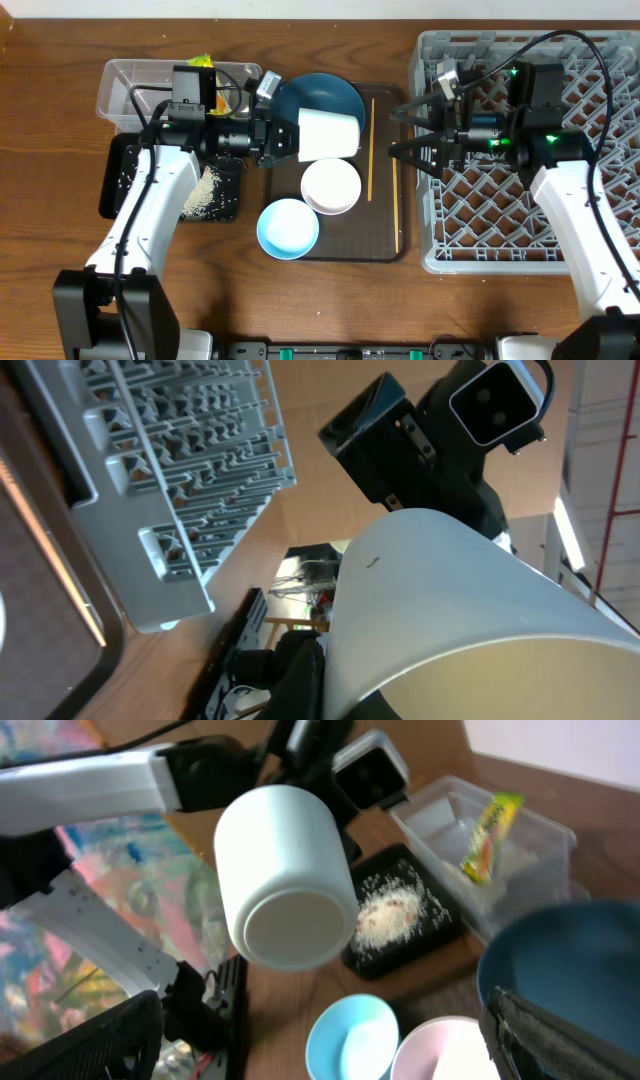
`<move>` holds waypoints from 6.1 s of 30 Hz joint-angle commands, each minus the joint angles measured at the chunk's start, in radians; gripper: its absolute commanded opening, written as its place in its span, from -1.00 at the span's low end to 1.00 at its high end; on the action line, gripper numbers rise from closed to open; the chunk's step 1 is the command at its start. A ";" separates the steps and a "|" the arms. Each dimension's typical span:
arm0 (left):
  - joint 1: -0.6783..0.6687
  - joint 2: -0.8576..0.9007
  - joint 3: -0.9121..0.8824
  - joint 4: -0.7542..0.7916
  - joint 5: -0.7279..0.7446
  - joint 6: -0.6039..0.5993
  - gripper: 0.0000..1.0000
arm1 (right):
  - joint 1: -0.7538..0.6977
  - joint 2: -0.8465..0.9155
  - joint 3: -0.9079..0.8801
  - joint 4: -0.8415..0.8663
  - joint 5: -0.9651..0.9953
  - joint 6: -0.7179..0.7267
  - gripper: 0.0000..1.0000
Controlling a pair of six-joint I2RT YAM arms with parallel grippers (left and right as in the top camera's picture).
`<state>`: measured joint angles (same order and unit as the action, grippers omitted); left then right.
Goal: Sort waste into correct bins and load items into the dishwasher rack
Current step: 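Lift the white cup and hold it out toward the right gripper, then grasp the cup with the right gripper and release the left gripper, then lower the white cup into the grey rack with the right gripper, then move right gripper to the pink bowl rim and grasp it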
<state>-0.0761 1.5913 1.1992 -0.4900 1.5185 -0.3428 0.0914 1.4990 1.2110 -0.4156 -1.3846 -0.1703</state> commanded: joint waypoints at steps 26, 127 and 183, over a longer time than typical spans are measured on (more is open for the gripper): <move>-0.039 -0.011 0.024 0.003 0.055 0.009 -0.88 | 0.225 0.042 0.016 0.259 0.045 0.175 0.40; -0.039 -0.011 0.020 -0.311 -1.306 0.048 -0.35 | 0.060 0.312 0.347 -1.076 1.357 0.409 0.64; -0.039 -0.336 0.042 -0.313 -1.401 0.249 0.09 | 0.451 0.650 0.447 -0.634 1.245 0.445 -0.86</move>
<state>-0.1143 1.2610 1.2221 -0.8040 0.1658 -0.1055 0.5316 2.1452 1.6630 -1.0546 -0.1417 0.2745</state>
